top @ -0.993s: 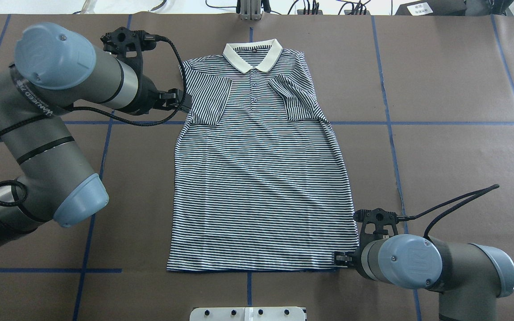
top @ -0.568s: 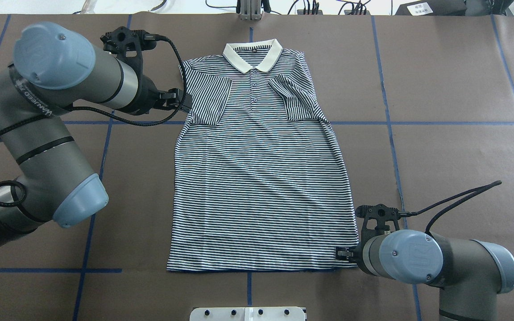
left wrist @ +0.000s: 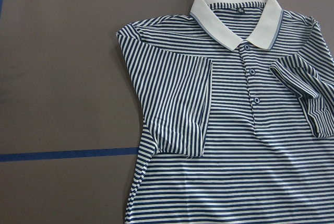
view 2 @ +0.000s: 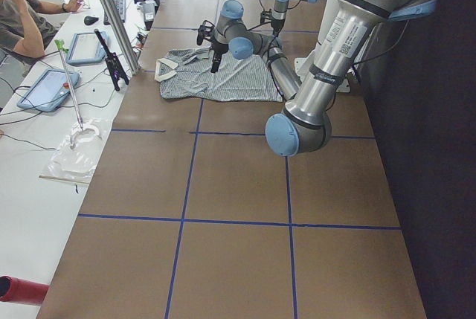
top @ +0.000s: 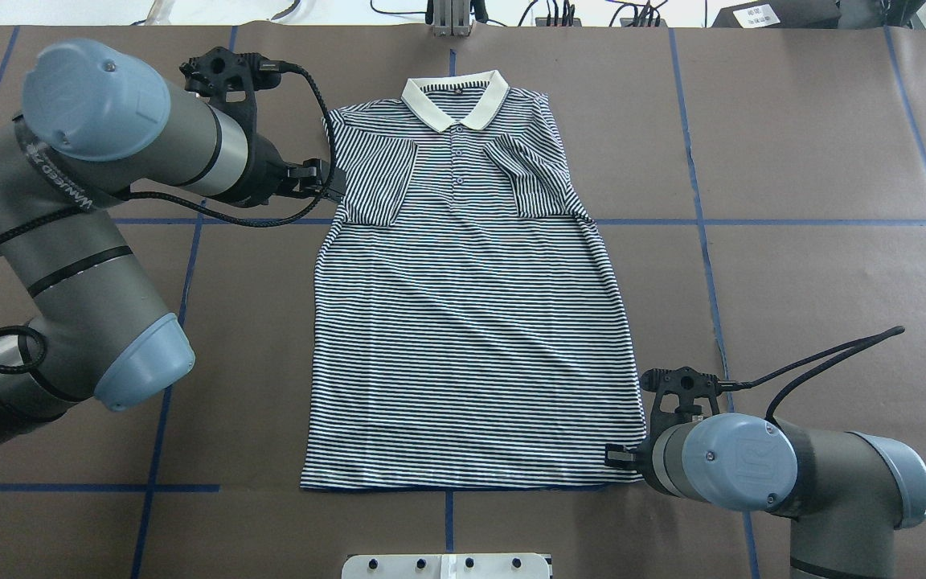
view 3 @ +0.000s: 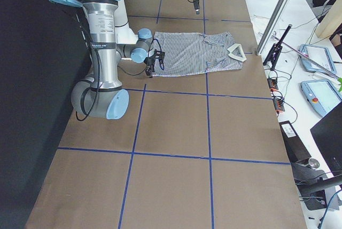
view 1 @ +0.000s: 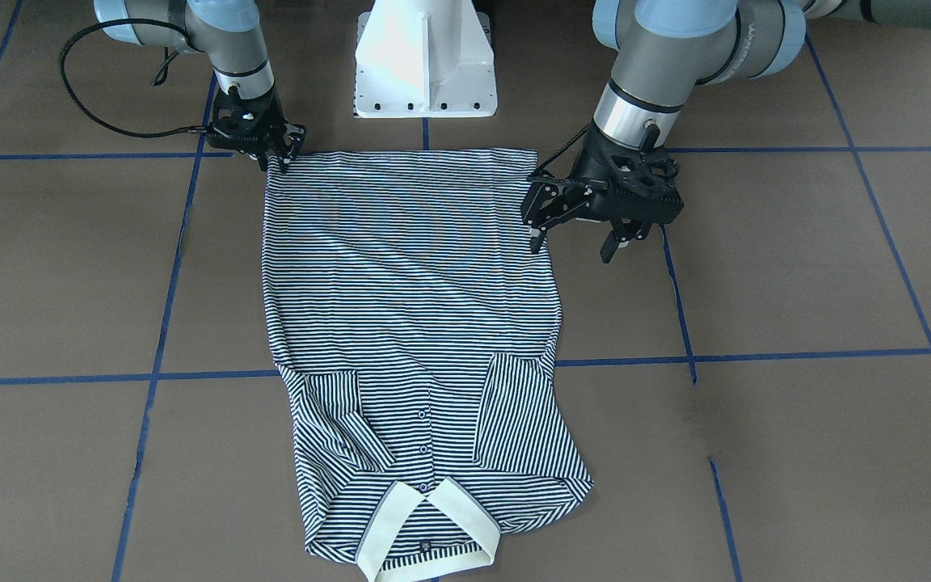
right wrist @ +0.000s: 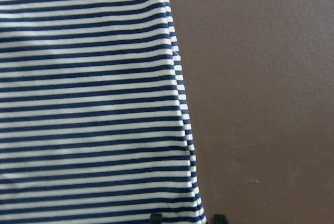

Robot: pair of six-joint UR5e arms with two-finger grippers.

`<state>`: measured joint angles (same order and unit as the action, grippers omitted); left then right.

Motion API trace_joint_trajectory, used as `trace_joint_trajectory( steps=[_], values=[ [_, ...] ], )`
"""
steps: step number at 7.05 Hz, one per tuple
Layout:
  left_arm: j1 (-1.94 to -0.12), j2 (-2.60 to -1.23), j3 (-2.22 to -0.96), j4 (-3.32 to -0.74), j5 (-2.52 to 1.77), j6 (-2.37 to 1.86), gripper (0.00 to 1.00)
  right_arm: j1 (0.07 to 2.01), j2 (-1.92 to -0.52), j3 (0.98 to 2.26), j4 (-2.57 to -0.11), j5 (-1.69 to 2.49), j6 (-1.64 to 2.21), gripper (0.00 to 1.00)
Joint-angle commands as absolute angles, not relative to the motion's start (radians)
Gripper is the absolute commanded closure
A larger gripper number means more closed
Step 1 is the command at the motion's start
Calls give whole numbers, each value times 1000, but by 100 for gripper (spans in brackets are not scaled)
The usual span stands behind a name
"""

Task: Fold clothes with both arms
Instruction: 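Grasp the hem corner with the right gripper while the left moves to the other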

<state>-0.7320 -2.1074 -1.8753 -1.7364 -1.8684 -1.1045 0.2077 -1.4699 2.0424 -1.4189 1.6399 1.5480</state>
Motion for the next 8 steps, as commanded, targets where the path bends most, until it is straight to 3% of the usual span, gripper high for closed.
trace_joint_trajectory(
  steps=[1, 5, 8],
  values=[
    [-732, -2108, -1871, -1738, -1868, -1104, 0, 207, -1470, 2045, -1417, 1638, 1549, 100],
    [-719, -2041, -1899, -1746, -1988, -1263, 0, 250, -1471, 2086, -1405, 1640, 1537, 100],
    [-392, -1902, -1988, -1733, -1774, -1668, 0, 264, -1462, 2120, -1404, 1643, 1525, 100]
  ],
)
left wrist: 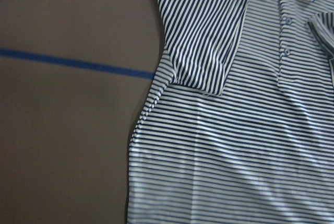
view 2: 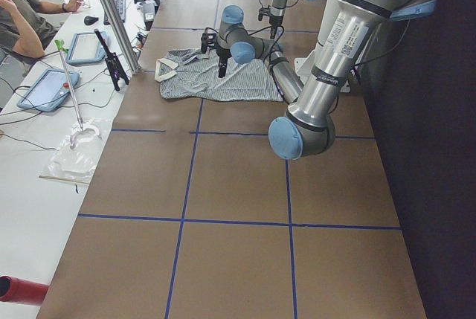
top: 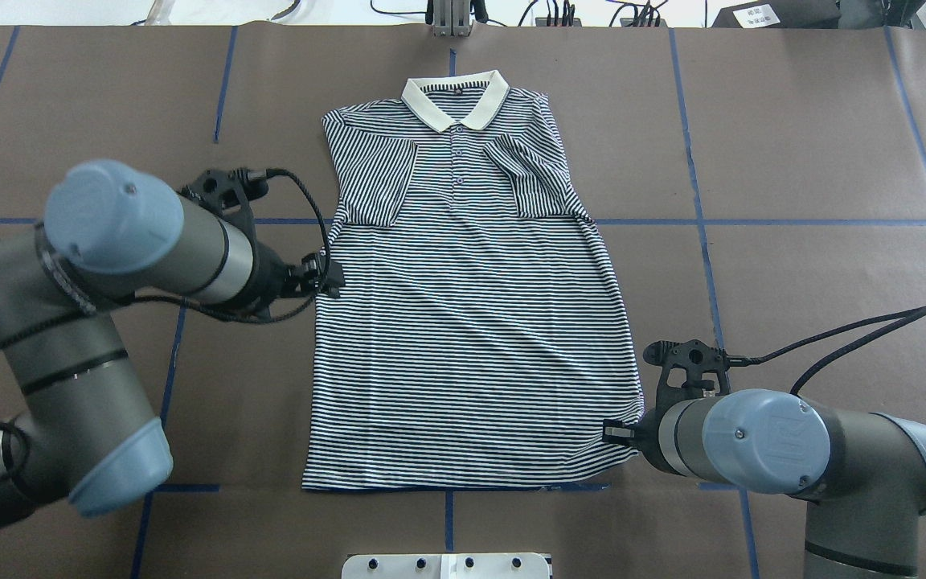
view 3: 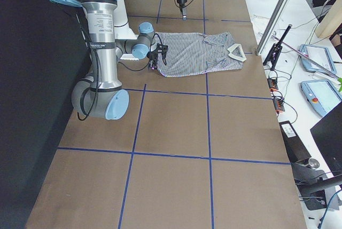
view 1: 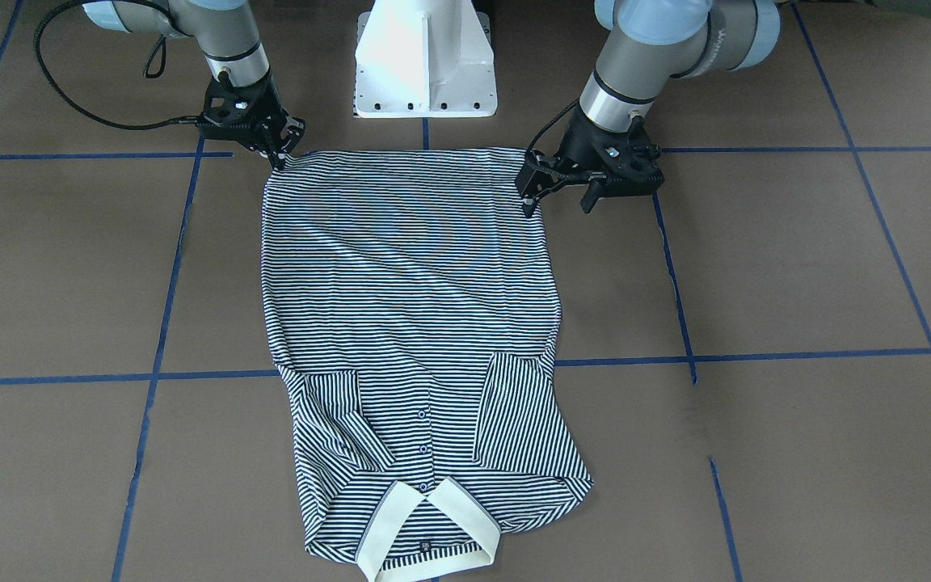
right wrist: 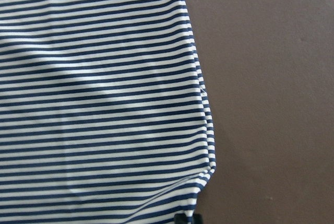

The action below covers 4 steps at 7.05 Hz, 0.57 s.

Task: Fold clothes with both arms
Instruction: 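Grasp the hem corner with the right gripper while the left moves to the other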

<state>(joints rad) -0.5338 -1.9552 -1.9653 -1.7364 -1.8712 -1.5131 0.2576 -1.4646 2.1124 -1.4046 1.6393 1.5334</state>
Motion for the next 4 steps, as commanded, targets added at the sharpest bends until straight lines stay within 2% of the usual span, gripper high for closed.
trace_joint_trajectory(
  steps=[1, 4],
  values=[
    [-343, -1885, -1987, -1732, -1732, -1742, 1, 268, -1448, 2125, -1404, 1643, 1523, 100],
    [-226, -1885, -1976, -1661, -1669, -1864, 6, 270, -1427, 2123, -1404, 1641, 1523, 100]
  ],
)
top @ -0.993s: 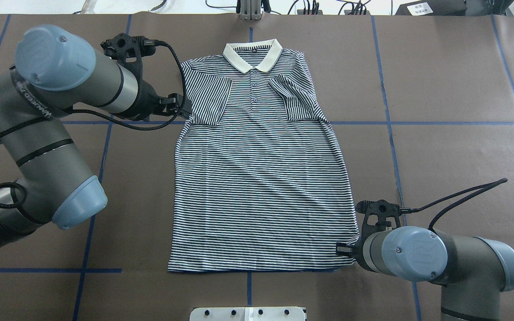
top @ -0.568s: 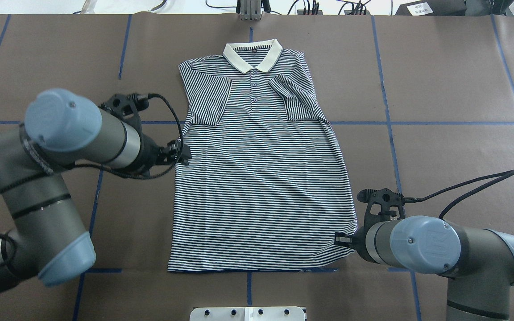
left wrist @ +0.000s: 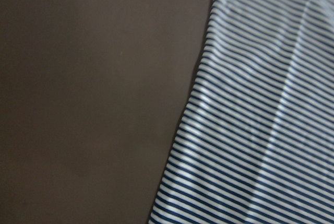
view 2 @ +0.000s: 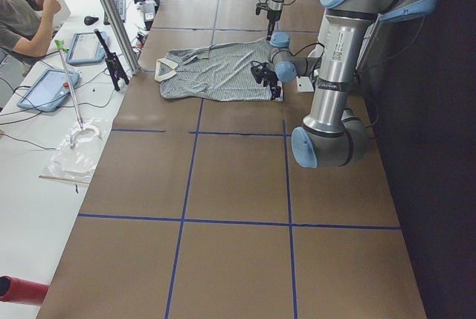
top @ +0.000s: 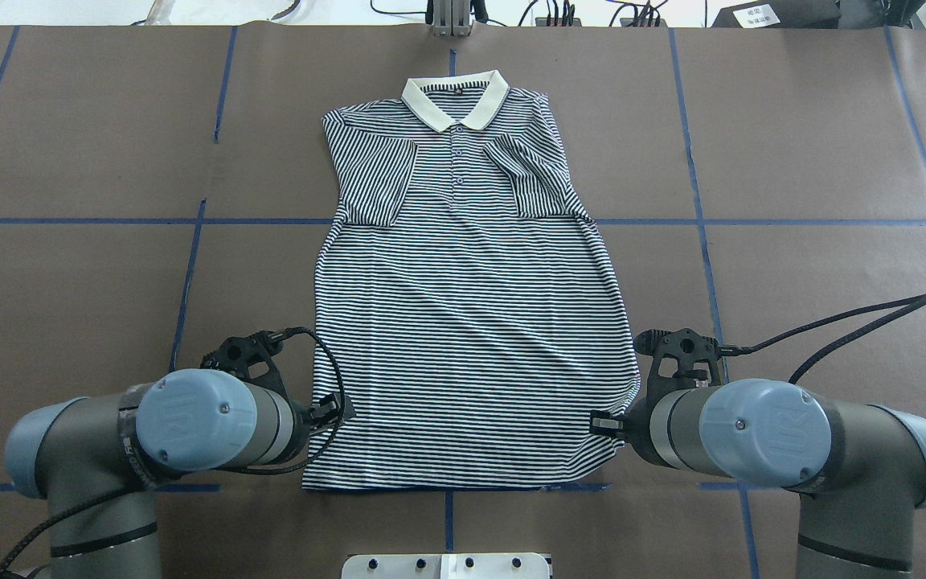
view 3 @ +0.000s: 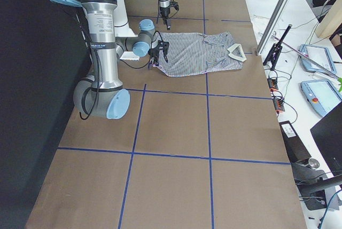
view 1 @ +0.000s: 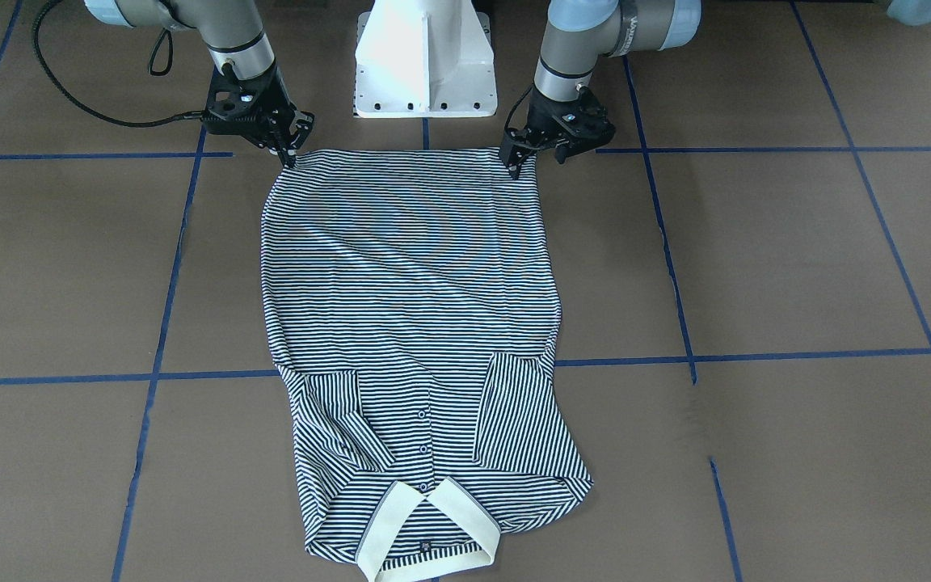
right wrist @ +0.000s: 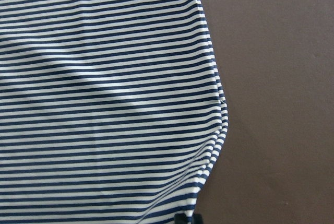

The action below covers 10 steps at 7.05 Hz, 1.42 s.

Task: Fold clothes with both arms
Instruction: 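Grasp both hem corners nearest the robot with both grippers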

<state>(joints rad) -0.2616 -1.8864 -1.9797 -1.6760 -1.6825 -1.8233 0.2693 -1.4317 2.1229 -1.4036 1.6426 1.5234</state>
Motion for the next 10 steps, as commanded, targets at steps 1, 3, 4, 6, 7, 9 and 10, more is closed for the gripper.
trace_joint_trajectory(
  steps=[1, 3, 4, 6, 7, 9, 10],
  values=[
    [-219, -1884, -1976, -1661, -1670, -1865, 6, 270, -1427, 2123, -1404, 1641, 1523, 100],
    [-206, -1884, -1971, -1661, -1669, -1868, 6, 273, -1427, 2125, -1404, 1641, 1523, 100],
    [-201, -1884, -1970, -1660, -1669, -1867, 6, 273, -1425, 2126, -1402, 1641, 1523, 100],
    [-201, -1887, -1959, -1660, -1669, -1867, 7, 278, -1425, 2135, -1402, 1644, 1523, 100],
    [-201, -1887, -1957, -1660, -1669, -1867, 7, 281, -1427, 2135, -1402, 1646, 1523, 100],
    [-201, -1882, -1957, -1660, -1669, -1867, 12, 285, -1425, 2137, -1402, 1651, 1523, 100],
    [-201, -1884, -1957, -1660, -1669, -1867, 23, 287, -1427, 2137, -1402, 1652, 1523, 100]
  ],
)
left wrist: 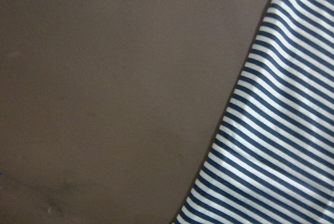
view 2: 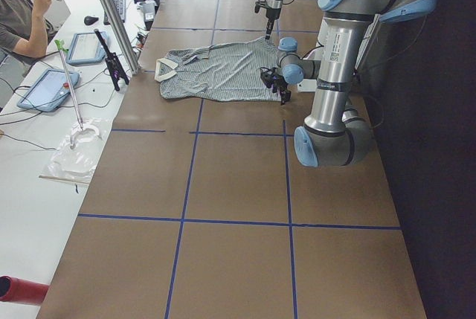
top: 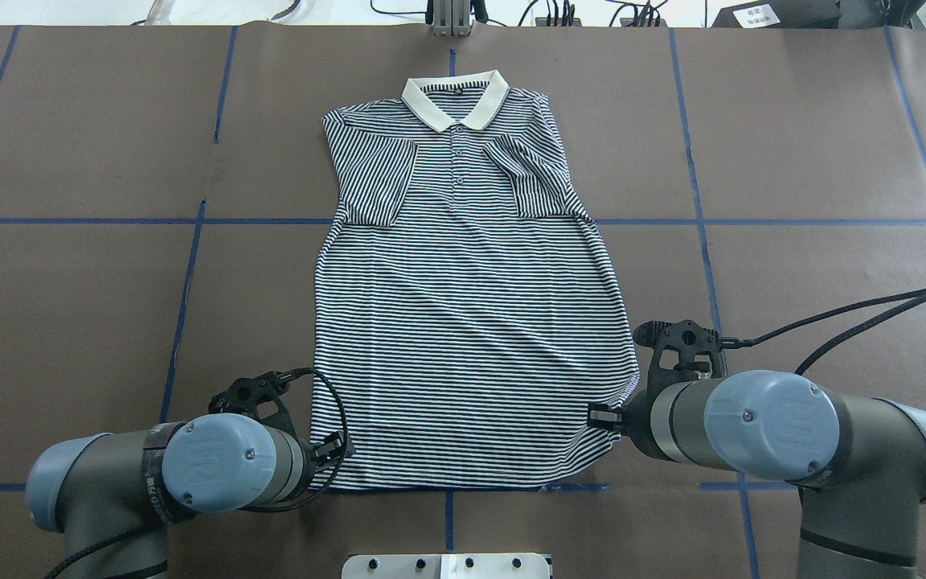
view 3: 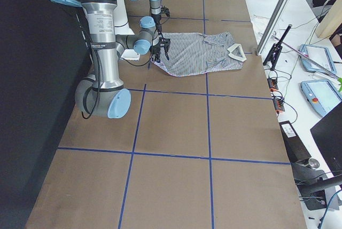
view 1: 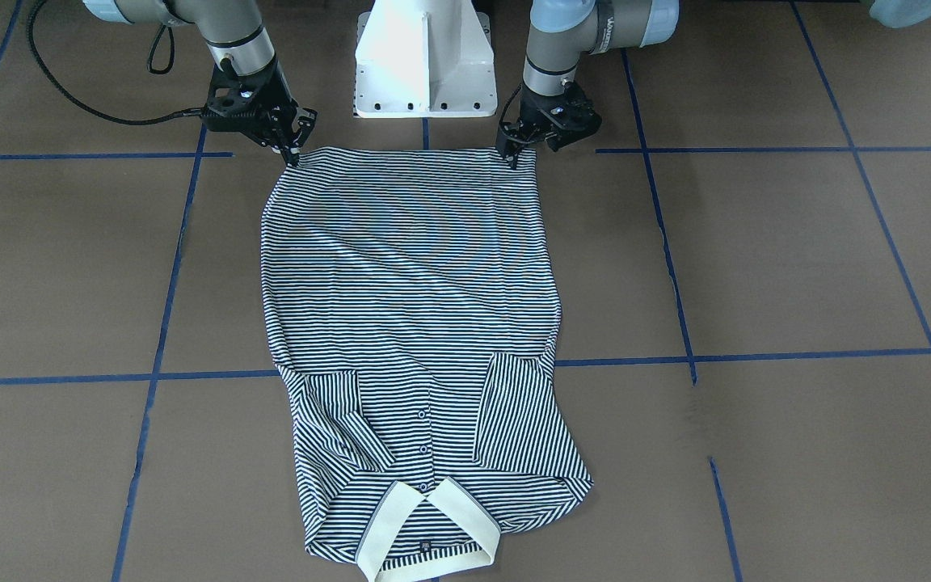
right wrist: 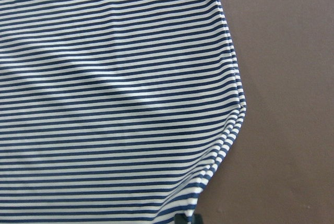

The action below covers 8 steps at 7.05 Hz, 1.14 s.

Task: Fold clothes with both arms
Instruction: 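Grasp both hem corners nearest the robot with both grippers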

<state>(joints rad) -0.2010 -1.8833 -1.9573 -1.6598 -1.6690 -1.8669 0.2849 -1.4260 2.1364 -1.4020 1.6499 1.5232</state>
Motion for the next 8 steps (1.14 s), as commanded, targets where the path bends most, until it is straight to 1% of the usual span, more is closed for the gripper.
trace_joint_trajectory(
  steps=[1, 2, 3, 5, 6, 7, 8],
  values=[
    [-201, -1887, -1957, -1660, -1670, -1867, 45, 290, -1427, 2141, -1404, 1654, 1522, 100],
    [-201, -1885, -1957, -1660, -1671, -1867, 56, 291, -1427, 2143, -1404, 1654, 1519, 100],
    [-201, -1885, -1956, -1660, -1671, -1867, 59, 293, -1427, 2143, -1404, 1654, 1516, 100],
    [-192, -1891, -1956, -1660, -1671, -1868, 69, 313, -1427, 2143, -1404, 1675, 1514, 100],
    [-189, -1894, -1956, -1660, -1672, -1868, 82, 319, -1427, 2143, -1404, 1686, 1502, 100],
    [-189, -1894, -1957, -1660, -1674, -1871, 100, 321, -1427, 2143, -1404, 1687, 1502, 100],
    [-189, -1893, -1970, -1658, -1674, -1870, 100, 322, -1427, 2143, -1404, 1690, 1500, 100]
  ],
)
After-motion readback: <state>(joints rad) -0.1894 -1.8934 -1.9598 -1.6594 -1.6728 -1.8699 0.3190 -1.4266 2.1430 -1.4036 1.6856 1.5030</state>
